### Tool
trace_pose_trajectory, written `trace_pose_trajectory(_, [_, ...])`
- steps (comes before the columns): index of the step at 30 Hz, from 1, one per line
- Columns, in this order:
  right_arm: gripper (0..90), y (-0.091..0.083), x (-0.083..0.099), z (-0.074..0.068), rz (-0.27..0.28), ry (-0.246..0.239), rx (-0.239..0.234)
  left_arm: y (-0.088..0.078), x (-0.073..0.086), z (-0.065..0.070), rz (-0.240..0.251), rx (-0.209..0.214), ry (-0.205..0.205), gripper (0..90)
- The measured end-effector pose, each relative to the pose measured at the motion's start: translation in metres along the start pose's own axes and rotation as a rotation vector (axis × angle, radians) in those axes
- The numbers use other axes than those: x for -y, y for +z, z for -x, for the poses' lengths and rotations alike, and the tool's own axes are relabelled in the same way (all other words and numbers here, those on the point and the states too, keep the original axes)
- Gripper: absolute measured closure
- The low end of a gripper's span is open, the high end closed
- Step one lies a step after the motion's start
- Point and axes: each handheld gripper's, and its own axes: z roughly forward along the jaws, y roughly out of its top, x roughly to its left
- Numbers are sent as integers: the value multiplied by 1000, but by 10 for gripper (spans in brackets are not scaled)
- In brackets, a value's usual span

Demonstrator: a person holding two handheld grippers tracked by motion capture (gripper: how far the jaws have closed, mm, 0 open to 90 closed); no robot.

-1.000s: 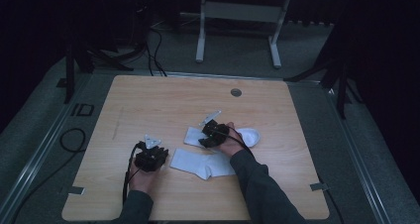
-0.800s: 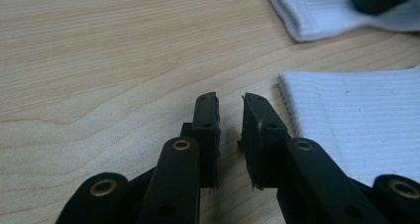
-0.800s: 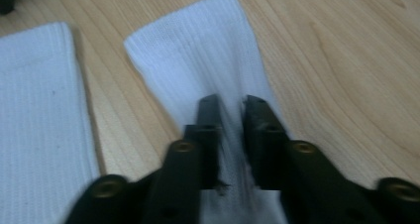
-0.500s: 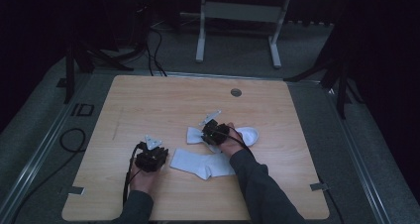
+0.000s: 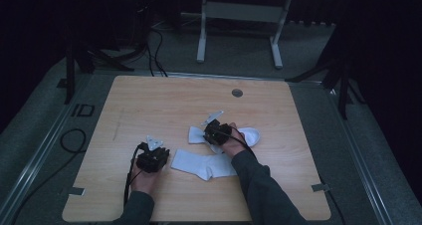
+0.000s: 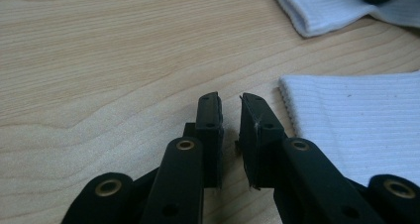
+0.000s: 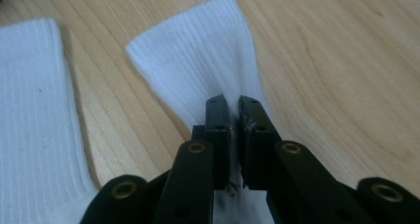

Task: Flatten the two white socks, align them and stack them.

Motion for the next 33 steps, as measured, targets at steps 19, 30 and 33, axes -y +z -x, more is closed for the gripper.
trace_pose_trajectory(19, [841,-85,-10,24,173,11,7,0,0,1,1,-3,6,783])
trace_pose_trajectory(30, [840,-151,-12,22,303,-5,30,0,0,1,0,-2,8,783])
trace_pose_trajectory(33, [840,-165,-11,17,341,-19,33,0,0,1,0,-2,9,783])
